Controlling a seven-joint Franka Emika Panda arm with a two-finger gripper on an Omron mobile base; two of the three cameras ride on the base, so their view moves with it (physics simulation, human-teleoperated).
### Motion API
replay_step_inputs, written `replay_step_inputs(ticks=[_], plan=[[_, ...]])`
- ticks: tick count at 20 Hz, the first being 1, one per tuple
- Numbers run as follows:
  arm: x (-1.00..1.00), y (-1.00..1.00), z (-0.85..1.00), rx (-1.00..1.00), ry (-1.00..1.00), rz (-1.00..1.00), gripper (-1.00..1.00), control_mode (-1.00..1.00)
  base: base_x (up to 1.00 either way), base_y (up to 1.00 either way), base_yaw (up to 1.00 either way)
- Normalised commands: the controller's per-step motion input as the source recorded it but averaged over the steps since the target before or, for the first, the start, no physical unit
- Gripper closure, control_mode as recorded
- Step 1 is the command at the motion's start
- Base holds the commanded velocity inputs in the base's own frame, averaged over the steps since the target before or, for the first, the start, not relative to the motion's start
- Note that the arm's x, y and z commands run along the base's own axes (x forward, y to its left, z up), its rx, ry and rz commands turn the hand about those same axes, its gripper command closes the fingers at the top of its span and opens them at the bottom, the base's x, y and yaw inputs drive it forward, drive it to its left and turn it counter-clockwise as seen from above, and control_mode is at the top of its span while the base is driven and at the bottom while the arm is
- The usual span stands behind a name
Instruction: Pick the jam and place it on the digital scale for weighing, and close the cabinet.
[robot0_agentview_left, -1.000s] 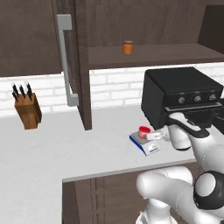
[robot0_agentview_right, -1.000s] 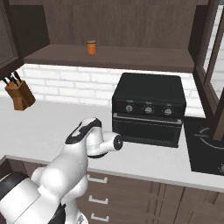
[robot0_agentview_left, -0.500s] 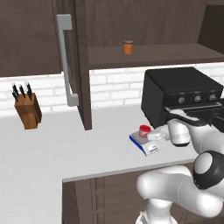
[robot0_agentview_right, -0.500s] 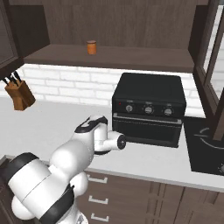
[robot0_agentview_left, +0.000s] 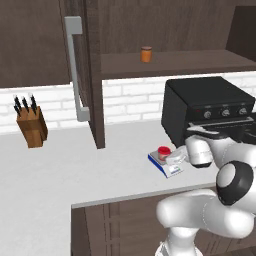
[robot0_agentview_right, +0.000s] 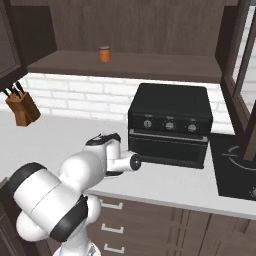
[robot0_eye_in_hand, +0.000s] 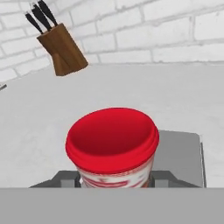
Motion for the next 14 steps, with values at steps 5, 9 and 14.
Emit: replay_step_inputs(ticks=[5,9,14], plan=[[0.06,0.0,-0.16,-0.02,-0.08,0.0,1.0,-1.0,0.0,0.0,0.0],[0.05,0.0,-0.14,0.0,-0.09,0.0,1.0,-1.0,0.0,0.0,0.0],[0.06,0.0,-0.03,0.0,-0.08,0.0,1.0,-1.0,0.0,0.0,0.0]])
